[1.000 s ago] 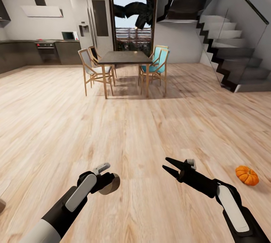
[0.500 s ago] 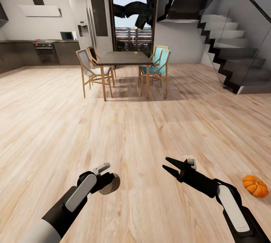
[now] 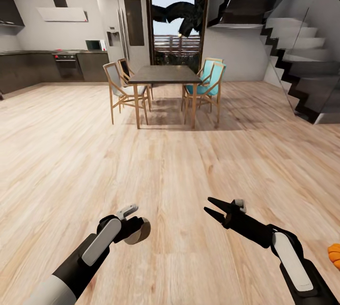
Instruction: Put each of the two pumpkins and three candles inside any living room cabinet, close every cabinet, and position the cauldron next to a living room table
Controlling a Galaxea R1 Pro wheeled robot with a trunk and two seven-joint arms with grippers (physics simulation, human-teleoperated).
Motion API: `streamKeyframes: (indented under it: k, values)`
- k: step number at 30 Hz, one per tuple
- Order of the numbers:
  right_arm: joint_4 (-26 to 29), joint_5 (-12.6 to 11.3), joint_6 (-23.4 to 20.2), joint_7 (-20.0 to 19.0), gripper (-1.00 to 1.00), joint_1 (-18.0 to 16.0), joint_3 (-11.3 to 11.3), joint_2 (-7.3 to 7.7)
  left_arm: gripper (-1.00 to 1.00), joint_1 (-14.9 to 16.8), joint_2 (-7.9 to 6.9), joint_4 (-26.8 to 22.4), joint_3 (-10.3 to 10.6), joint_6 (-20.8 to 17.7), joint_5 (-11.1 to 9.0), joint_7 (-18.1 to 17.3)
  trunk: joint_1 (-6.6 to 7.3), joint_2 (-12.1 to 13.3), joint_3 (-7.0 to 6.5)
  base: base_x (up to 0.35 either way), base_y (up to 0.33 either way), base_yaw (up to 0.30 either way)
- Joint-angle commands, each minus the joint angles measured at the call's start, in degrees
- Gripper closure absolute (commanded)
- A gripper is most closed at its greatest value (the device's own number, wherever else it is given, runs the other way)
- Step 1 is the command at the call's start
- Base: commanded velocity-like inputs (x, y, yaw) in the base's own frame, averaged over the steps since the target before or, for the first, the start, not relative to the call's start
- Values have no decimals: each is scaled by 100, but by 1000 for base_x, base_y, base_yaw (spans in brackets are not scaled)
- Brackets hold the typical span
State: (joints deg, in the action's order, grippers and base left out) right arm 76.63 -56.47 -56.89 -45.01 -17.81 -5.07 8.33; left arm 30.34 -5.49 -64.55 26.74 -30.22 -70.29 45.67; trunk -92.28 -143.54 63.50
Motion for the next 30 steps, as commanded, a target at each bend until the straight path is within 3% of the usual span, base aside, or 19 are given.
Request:
streamKeyframes:
  k: [1,30]
  values:
    - [1,13,-24,-21,-100,-2,-9,1,100,7,-4,-6,16,-11,-20,30,-1,-2,3,240,0,240]
    - [-7,19,-24,27,-100,-3,-5,2,100,7,-4,-5,16,-11,-20,30,-1,-2,-73,244,-20,251]
